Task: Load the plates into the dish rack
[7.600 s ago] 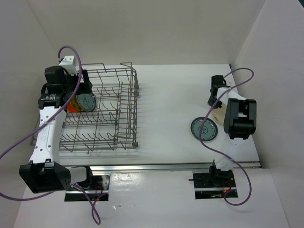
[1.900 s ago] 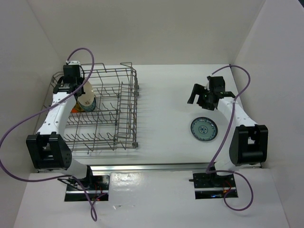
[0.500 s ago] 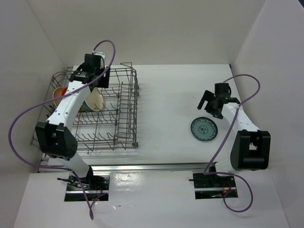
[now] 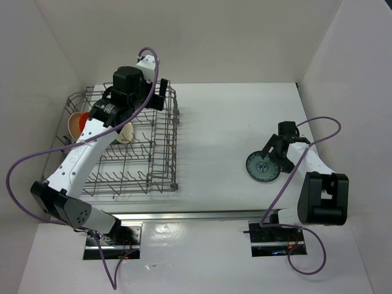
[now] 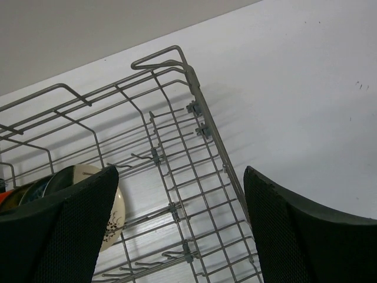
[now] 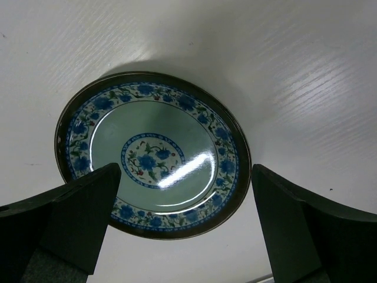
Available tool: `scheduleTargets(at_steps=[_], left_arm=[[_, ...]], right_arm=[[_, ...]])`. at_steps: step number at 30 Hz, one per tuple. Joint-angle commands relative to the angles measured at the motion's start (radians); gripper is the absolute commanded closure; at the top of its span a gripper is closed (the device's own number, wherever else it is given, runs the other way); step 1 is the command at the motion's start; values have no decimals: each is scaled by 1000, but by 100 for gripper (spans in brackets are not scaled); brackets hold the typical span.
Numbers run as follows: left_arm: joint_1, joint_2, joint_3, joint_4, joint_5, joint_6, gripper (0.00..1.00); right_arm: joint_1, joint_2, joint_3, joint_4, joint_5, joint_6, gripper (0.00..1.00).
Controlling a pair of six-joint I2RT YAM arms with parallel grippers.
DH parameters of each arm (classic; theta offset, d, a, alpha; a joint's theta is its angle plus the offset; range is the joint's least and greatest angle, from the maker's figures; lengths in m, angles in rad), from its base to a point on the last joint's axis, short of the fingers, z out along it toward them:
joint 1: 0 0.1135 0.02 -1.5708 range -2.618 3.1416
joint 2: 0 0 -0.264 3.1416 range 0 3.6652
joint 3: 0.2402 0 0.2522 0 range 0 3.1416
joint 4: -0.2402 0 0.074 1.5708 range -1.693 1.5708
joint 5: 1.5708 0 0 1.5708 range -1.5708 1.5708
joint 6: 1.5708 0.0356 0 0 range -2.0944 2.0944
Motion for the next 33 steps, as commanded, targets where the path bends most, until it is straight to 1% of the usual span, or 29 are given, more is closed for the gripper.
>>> scheduleTargets(at_steps=[1, 4, 5, 6, 8, 12, 13, 16, 20, 21, 24, 25, 26, 28, 29, 31, 32, 33], left_arm=[[2, -25, -30, 47, 27, -1, 8], [2, -35, -41, 56, 27, -1, 6], [2, -35, -50, 56, 36, -1, 6], [2, -35, -50, 56, 37, -1, 6], [2, -45, -59, 65, 46, -1, 6], [2, -45, -59, 65, 37, -1, 6], [2, -54, -59, 65, 37, -1, 6], [2, -64, -70, 65, 24, -1, 6], [2, -65, -70, 65, 14, 8, 5], [2, -65, -70, 65, 14, 8, 5], [2, -74, -70, 65, 14, 8, 5], [2, -74, -70, 65, 14, 8, 5], [2, -74, -70, 65, 14, 8, 5], [2, -83, -79, 74, 14, 8, 5], [2, -83, -79, 74, 14, 8, 5], [2, -83, -79, 74, 14, 8, 5], [2, -83, -79, 74, 14, 8, 5], [2, -83, -88, 74, 14, 8, 5]], right_arm=[[-7, 0, 3, 4, 21, 38, 0], [-7, 25, -9, 45, -66, 24, 5], [-7, 38, -9, 59, -88, 24, 8], [-7, 48, -20, 91, -110, 24, 13], [-7, 83, -20, 120, -134, 24, 19], [-7, 161, 3, 143, -134, 24, 32], [-7, 175, 3, 153, -134, 24, 38], [4, 230, 26, 176, -134, 24, 46], [53, 316, 84, 197, -124, 33, 55], [73, 366, 101, 208, -124, 33, 58], [107, 456, 196, 208, -124, 42, 66], [137, 518, 224, 208, -124, 42, 70], [151, 552, 289, 208, -124, 42, 70], [194, 617, 363, 199, -124, 51, 71], [206, 682, 442, 190, -124, 51, 71], [245, 773, 527, 179, -124, 51, 71], [257, 798, 613, 158, -124, 51, 71], [266, 821, 653, 148, -114, 51, 71]])
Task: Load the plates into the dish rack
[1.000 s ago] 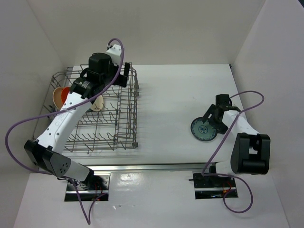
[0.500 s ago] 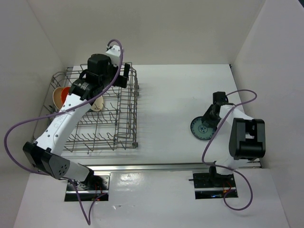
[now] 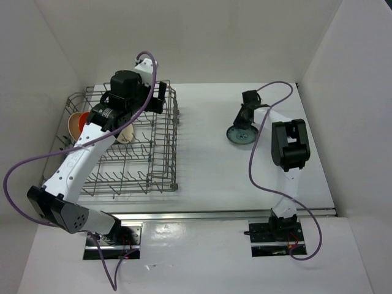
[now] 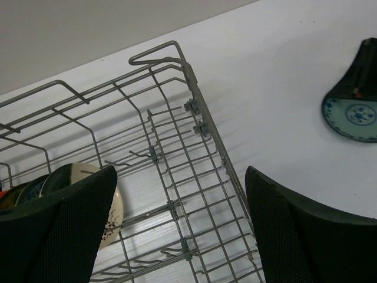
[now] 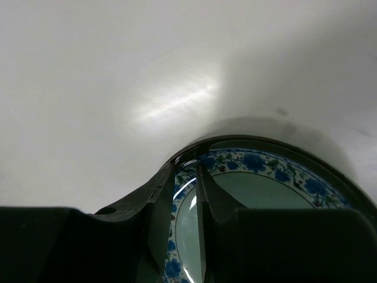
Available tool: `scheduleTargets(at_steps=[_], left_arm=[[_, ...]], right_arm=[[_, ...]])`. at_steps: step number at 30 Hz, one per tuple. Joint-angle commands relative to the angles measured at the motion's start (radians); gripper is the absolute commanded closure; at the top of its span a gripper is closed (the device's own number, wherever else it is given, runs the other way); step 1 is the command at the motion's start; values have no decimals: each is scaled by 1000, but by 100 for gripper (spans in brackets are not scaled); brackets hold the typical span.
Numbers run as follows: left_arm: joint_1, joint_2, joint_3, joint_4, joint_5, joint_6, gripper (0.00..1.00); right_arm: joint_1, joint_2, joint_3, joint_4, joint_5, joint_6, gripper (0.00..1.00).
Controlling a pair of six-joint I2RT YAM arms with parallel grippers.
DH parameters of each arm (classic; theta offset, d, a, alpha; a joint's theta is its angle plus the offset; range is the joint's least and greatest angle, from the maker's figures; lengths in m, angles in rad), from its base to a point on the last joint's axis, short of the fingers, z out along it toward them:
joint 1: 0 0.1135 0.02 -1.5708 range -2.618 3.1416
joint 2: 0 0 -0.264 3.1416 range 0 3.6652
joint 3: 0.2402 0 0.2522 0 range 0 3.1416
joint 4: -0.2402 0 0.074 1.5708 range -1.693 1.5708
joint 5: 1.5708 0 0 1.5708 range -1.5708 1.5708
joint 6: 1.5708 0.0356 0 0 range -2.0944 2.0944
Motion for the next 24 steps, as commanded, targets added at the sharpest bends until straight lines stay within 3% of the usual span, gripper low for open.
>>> scheduleTargets(at_steps=[1, 7, 13, 19, 24], left_arm=[[1, -34, -13, 37, -9, 7, 5], [1, -43, -22, 48, -9, -2, 5], [1, -43, -22, 48, 9, -11, 5], [1, -43, -22, 67, 55, -20, 5], [1, -43, -31, 67, 67, -30, 5]], right_arm=[[54, 164, 94, -117, 26, 4, 71], [66, 224, 246, -117, -19, -15, 71], [66, 163, 200, -117, -36, -35, 66], [14, 2, 103, -48, -201, -108, 36], [5, -96, 126, -103, -234, -160, 30]])
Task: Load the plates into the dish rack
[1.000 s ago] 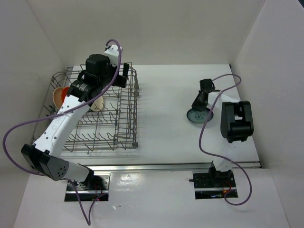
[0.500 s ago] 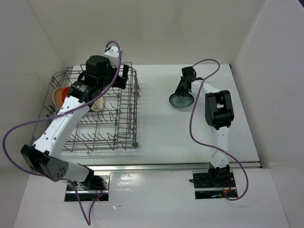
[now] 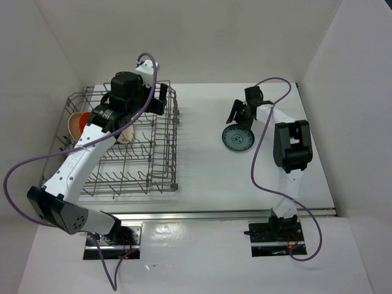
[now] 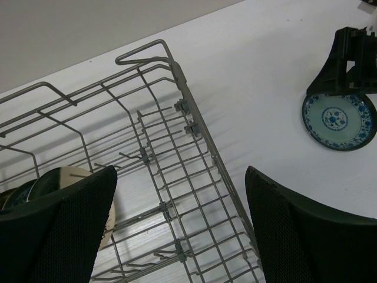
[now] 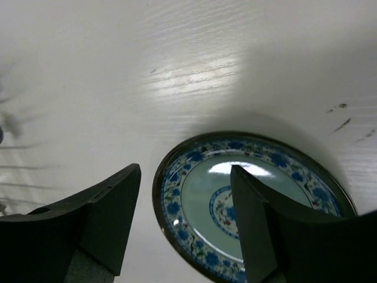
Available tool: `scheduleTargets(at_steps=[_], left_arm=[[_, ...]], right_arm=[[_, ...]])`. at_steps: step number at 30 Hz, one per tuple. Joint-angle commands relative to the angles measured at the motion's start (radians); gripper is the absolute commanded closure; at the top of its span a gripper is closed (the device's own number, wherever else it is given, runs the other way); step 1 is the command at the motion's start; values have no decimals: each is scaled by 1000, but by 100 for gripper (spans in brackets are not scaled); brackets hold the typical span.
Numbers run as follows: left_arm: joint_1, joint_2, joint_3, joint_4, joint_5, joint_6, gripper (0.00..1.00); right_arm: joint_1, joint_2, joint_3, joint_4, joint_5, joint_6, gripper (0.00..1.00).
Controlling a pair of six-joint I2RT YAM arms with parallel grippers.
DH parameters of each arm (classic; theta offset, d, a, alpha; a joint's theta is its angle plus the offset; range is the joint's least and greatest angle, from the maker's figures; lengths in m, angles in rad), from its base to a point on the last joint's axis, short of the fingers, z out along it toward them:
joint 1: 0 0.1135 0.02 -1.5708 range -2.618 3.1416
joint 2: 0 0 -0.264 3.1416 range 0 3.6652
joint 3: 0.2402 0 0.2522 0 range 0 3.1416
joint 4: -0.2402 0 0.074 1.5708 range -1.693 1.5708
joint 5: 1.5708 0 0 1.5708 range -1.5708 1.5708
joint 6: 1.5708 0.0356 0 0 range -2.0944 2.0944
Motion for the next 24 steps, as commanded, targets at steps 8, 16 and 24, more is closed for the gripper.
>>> scheduleTargets(at_steps=[8, 16, 24], left_arm=[[1, -62, -33, 73, 53, -33, 5], [1, -62, -33, 73, 84, -43, 5], [1, -62, -33, 82, 124, -52, 5]], right_arm=[[-86, -405, -194, -40, 4, -106, 20], [-226, -507, -472, 8, -69, -117, 22], [-235, -427, -555, 121, -137, -117, 23]])
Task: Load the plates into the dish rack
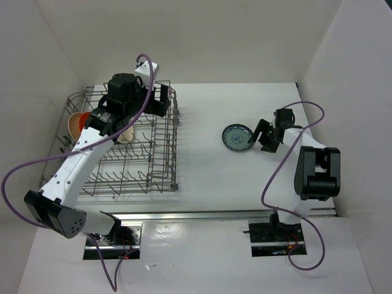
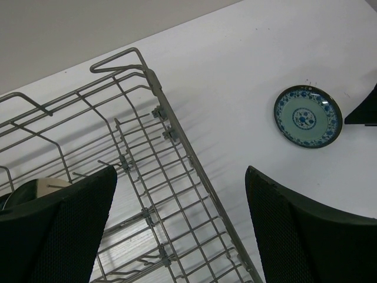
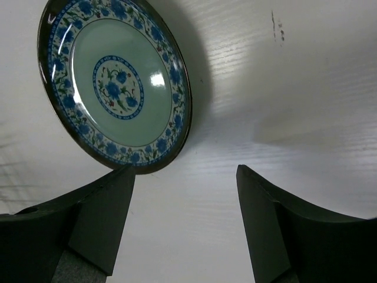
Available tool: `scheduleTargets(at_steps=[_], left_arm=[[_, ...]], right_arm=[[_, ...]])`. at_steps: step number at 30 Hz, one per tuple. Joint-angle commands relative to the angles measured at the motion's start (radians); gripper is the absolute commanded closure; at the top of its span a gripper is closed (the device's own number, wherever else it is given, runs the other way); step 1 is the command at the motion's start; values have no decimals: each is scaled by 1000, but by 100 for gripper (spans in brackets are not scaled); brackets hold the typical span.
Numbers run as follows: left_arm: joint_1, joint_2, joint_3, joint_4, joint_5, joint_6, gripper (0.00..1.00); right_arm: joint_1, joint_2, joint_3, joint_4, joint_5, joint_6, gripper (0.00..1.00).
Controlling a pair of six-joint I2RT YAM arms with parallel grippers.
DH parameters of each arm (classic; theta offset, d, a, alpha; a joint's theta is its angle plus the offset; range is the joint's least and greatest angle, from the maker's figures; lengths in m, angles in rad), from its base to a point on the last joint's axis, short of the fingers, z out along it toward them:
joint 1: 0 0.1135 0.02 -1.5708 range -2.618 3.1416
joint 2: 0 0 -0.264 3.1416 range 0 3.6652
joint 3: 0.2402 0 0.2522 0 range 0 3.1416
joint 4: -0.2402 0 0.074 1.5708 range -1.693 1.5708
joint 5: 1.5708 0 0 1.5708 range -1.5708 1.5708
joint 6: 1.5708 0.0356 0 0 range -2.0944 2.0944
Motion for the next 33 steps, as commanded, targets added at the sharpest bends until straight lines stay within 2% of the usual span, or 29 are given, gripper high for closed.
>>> scheduleTargets(at_steps=[1, 9, 13, 16, 21, 22, 25, 28, 33], left_arm=[[1, -28, -2, 51, 32, -25, 5], [1, -49, -11, 51, 22, -34, 4], [1, -49, -11, 42, 44, -34, 4], [1, -49, -2, 42, 90, -57, 4], [-8, 0, 18, 32, 263, -89, 4], [-8, 10, 30, 32, 288, -98, 4], [-39, 56, 39, 22, 375, -111, 4], [-71, 105, 50, 22, 435, -120, 4], [-111, 188, 68, 40, 518, -154, 5]], right_arm=[[2, 37, -17, 113, -52, -15, 23], [2, 199, -17, 184, -61, 13, 28], [2, 262, -17, 227, -74, 24, 35], [2, 310, 2, 236, -83, 33, 45], [2, 371, 37, 233, -74, 42, 80], [2, 383, 54, 233, -65, 42, 100], [2, 384, 92, 187, -45, 31, 100], [2, 299, 121, 133, -35, 22, 100], [2, 8, 172, 86, -72, -13, 100]])
